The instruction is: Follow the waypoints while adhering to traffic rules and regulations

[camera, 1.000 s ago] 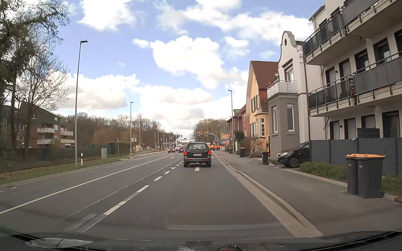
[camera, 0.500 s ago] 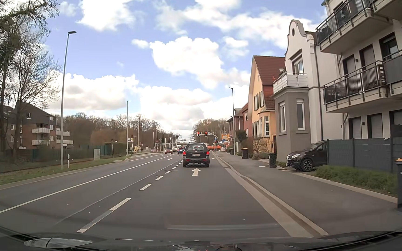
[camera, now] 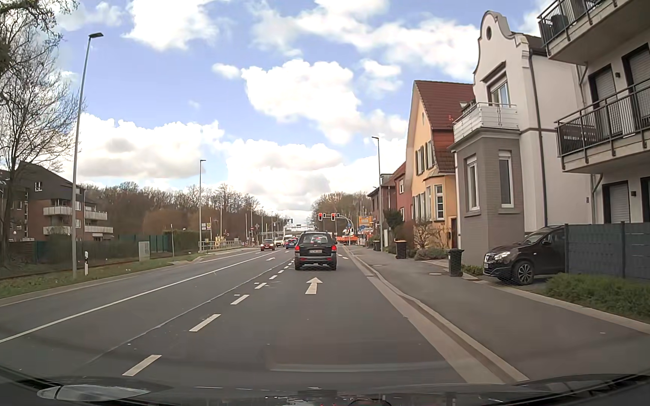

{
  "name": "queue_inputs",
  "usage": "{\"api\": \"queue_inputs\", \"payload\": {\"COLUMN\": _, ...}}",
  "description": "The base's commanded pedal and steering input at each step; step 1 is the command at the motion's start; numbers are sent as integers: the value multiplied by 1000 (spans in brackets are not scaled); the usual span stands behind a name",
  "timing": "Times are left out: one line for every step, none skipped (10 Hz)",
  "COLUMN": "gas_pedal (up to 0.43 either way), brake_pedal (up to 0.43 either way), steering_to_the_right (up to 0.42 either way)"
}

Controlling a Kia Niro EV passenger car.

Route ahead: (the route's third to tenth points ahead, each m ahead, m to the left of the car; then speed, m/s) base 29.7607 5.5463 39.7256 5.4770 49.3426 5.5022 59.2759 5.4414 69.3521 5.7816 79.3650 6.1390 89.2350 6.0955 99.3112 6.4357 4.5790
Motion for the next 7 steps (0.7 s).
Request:
{"api": "queue_inputs", "payload": {"gas_pedal": 130, "brake_pedal": 0, "steering_to_the_right": -3}}
{"api": "queue_inputs", "payload": {"gas_pedal": 130, "brake_pedal": 0, "steering_to_the_right": -4}}
{"api": "queue_inputs", "payload": {"gas_pedal": 138, "brake_pedal": 0, "steering_to_the_right": -5}}
{"api": "queue_inputs", "payload": {"gas_pedal": 138, "brake_pedal": 0, "steering_to_the_right": -7}}
{"api": "queue_inputs", "payload": {"gas_pedal": 138, "brake_pedal": 0, "steering_to_the_right": -7}}
{"api": "queue_inputs", "payload": {"gas_pedal": 138, "brake_pedal": 0, "steering_to_the_right": -7}}
{"api": "queue_inputs", "payload": {"gas_pedal": 138, "brake_pedal": 0, "steering_to_the_right": -8}}
